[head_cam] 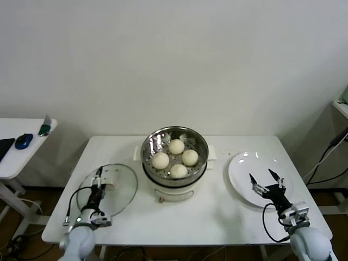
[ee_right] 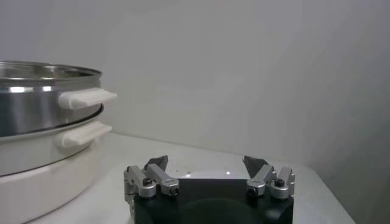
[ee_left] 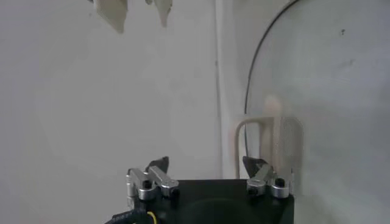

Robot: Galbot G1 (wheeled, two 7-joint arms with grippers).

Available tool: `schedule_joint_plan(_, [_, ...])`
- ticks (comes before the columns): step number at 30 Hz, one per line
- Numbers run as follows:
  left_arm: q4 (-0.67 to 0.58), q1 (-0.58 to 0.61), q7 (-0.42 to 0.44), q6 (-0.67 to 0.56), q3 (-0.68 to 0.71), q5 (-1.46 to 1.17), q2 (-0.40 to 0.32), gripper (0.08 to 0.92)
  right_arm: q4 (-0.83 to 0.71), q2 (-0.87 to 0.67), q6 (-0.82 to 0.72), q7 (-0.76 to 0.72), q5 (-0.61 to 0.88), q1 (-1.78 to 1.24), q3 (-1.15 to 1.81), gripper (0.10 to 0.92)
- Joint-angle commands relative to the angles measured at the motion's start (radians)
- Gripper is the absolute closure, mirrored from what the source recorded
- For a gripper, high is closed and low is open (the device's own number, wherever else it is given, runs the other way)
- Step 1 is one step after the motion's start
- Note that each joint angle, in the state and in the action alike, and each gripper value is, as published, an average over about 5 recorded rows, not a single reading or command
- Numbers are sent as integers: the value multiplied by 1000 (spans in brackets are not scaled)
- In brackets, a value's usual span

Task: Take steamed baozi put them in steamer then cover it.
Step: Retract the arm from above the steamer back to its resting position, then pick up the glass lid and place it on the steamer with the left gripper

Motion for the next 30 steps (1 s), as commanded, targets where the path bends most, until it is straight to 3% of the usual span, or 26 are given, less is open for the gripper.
schedule_joint_plan(1, [14, -17, 1, -4, 5, -10, 3, 276, -7, 3, 3, -4, -16, 5, -6, 203])
schedule_joint_plan(14, [10, -9, 24, -12, 12, -27, 5, 648, -27, 21, 10, -12, -44, 25, -19, 203])
schedule_joint_plan(21, [-96, 38, 27, 22, 16, -81, 31, 836, -37, 16, 13, -12, -44, 36, -20, 203])
schedule_joint_plan(30, [-366, 182, 22, 192, -7, -106, 79, 853, -60, -3, 14, -10, -44, 71, -34, 203])
